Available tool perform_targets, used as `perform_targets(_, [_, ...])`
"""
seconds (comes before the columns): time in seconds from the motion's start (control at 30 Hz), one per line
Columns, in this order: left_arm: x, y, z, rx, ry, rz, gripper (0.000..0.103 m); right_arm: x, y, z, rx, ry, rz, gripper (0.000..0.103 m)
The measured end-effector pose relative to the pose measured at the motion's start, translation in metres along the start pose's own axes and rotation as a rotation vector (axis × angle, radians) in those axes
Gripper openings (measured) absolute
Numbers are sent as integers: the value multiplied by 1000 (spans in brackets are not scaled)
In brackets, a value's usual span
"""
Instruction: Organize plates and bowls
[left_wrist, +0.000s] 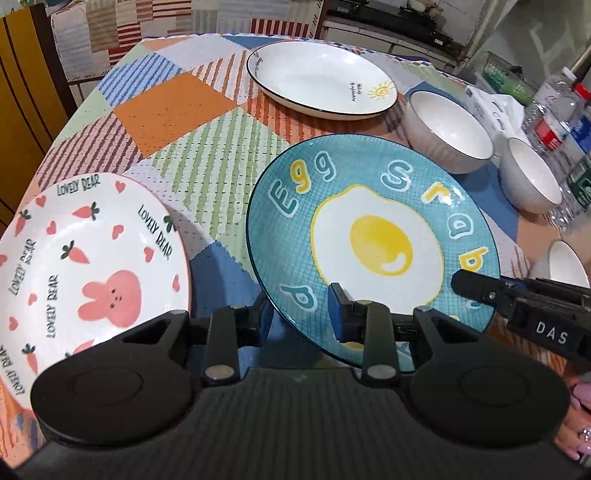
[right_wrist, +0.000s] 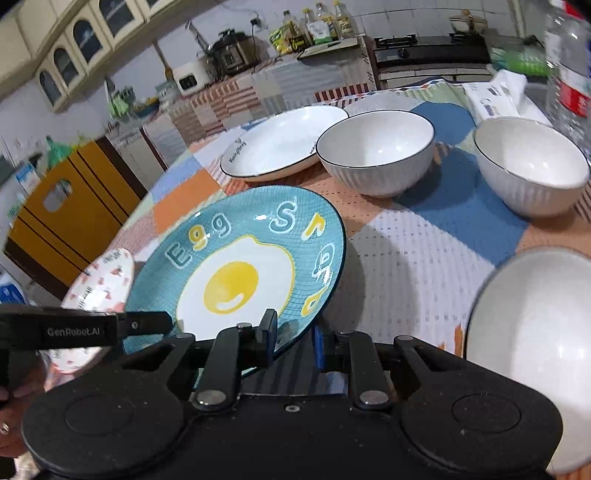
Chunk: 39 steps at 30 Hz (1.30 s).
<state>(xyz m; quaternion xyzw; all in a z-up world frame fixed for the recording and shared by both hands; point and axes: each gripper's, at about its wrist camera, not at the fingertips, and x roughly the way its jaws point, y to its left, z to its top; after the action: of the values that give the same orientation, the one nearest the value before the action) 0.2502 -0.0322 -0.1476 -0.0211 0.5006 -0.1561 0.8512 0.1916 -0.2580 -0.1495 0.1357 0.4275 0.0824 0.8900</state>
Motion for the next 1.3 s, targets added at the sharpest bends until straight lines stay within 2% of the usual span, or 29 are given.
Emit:
perform_targets(0.2, [11, -5, 9, -12, 32, 25, 31, 12, 4, 9, -37, 32, -64, 24])
perform_targets(0.33, [20, -7, 9, -10, 89, 35, 32, 15, 1, 7, 3, 76, -76, 26])
perform_targets(0.4, [19, -10, 6, 6, 78, 45, 35, 18, 3, 5, 6, 91, -101, 29])
perform_targets(0.53, [4, -14, 6, 72, 62, 67, 38, 12, 12, 10, -66, 112, -139, 33])
perform_targets(0.6, [-13, -13, 9, 119, 41, 60, 39, -4, 12, 12, -114, 86, -149, 33])
perform_targets(0.67, [-35, -12, 9, 172, 0, 76, 40, -25, 11, 16, -140, 67, -124, 33])
perform_targets(0.77, [-67, -11, 8, 271, -49, 144, 40, -56, 14, 19, -160, 19, -60, 42])
perform_targets(0.87, [-100, -1, 6, 323, -81, 133, 40, -85, 23, 19, -181, -47, 0, 47])
perform_targets(1.03, [-148, 26, 2, 383, -117, 132, 41, -115, 54, 23, -279, -125, 76, 58])
perform_targets(1.2, [-175, 53, -8, 391, -134, 136, 43, -135, 101, 24, -467, -198, 87, 67])
perform_targets(1.3, [-184, 72, -16, 379, -144, 134, 55, -138, 127, 27, -546, -239, 98, 76])
